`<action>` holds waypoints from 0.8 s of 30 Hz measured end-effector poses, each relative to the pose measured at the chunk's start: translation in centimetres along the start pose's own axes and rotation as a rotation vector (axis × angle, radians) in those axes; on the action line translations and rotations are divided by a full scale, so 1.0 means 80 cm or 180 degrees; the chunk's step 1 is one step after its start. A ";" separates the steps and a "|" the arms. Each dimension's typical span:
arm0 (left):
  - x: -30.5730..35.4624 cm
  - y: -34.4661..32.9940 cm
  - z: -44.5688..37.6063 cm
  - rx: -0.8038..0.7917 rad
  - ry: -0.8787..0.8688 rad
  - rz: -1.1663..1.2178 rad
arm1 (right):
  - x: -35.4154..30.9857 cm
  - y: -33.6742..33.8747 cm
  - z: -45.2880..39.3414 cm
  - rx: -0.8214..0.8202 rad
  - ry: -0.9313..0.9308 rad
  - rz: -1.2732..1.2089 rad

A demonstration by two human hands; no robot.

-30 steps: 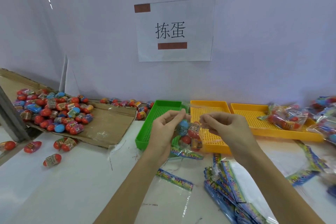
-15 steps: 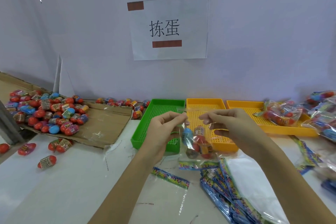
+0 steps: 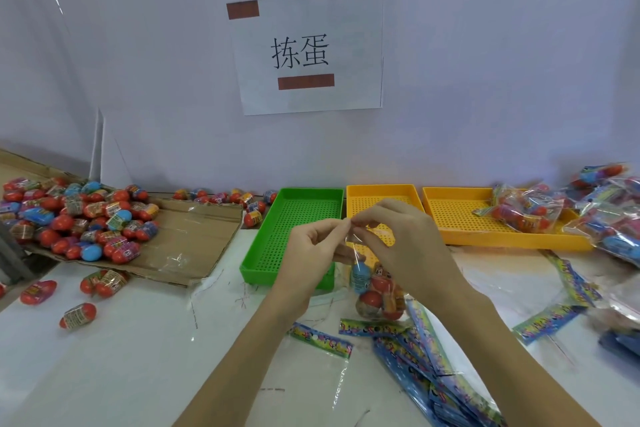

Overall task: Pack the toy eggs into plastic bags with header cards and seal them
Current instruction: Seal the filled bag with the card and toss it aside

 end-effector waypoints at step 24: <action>0.008 -0.003 0.000 -0.0199 -0.0448 -0.1391 | 0.005 -0.011 0.003 -0.0036 0.0236 0.0107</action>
Point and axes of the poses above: each hand's wrist, its own z-axis away from the middle knuckle, its own y-axis out of the back of the hand, x = y × z, the point moved 8 cm from there along -z, towards the middle knuckle, and after that the axes turned 2 degrees about z, right-handed, at the moved point
